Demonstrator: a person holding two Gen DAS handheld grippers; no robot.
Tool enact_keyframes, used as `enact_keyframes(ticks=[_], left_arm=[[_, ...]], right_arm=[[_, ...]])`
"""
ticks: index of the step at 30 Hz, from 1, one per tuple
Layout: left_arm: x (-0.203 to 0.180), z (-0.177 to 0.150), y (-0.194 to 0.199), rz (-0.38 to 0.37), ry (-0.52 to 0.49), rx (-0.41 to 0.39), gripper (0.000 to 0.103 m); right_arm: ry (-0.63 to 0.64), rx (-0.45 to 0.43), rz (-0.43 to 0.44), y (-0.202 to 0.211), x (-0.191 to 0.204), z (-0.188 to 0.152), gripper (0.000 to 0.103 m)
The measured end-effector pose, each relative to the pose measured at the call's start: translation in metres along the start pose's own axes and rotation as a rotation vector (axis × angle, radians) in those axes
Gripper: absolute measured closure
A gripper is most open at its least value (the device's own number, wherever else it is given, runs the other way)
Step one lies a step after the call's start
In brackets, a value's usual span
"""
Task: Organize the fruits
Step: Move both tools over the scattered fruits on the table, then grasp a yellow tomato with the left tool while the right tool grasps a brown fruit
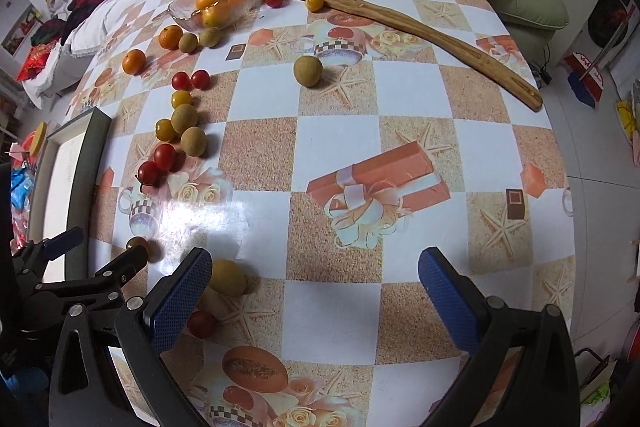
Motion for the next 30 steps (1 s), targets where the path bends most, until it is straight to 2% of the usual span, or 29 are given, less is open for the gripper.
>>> enact_keyframes(ticks=[17,30], left_arm=[[0.009,-0.004,0.0,0.0,0.036,-0.008,0.0],[0.0,-0.006,-0.009,0.014,-0.004,-0.012,0.0]], right_arm=[[0.036,-0.016,0.001,0.002,0.013,0.008,0.0],[0.036,-0.018,-0.017,-0.008,0.006,0.019,0.0]])
Point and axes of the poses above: each gripper's, at about its wrist camera, not at the fingertips, and y roughly against the way its jaws point, x to its left, z to its top, the point moved 5 cm from there along -y, roughly the way its jaws point, and after that the axes turned 10 degrees about -z, right-handed, at the moved point
